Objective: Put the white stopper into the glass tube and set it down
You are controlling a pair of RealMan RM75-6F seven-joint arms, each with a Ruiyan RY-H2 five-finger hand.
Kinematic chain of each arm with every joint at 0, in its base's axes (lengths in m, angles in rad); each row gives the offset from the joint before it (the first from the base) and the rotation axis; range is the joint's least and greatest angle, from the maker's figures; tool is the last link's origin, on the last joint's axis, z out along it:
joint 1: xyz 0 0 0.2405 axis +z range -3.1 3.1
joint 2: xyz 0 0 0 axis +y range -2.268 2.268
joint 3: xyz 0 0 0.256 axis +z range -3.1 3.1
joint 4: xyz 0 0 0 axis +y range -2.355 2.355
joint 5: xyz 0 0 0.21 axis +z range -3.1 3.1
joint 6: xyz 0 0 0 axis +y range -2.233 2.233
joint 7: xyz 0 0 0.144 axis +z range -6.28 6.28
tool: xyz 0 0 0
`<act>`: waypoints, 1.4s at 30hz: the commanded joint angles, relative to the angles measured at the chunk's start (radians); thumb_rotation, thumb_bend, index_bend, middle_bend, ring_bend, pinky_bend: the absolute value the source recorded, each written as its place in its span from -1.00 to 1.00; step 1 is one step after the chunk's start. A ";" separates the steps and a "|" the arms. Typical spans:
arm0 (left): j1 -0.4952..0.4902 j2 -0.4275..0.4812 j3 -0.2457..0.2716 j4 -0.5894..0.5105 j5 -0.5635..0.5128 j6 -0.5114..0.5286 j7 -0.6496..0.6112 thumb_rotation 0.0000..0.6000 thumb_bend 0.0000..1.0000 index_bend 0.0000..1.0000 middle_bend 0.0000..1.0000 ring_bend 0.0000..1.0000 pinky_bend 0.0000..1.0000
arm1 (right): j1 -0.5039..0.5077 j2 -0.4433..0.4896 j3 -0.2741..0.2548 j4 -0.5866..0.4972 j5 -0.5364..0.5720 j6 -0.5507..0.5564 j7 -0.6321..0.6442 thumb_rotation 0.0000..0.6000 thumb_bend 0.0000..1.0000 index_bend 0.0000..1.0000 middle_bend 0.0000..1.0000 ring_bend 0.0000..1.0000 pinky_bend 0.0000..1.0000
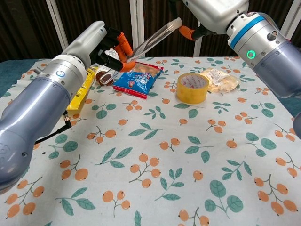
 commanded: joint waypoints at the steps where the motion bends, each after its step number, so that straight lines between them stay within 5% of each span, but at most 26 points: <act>1: 0.000 0.000 -0.001 -0.003 -0.002 0.000 0.001 1.00 0.16 0.40 0.43 -0.46 -0.64 | 0.001 0.001 -0.001 0.001 -0.002 0.000 -0.001 1.00 -0.22 0.40 -0.55 -0.94 -1.00; 42: -0.005 0.014 -0.019 -0.083 -0.067 -0.007 0.059 1.00 0.16 0.40 0.44 -0.46 -0.64 | -0.007 0.008 -0.016 -0.020 -0.020 -0.001 -0.006 1.00 -0.22 0.40 -0.55 -0.94 -1.00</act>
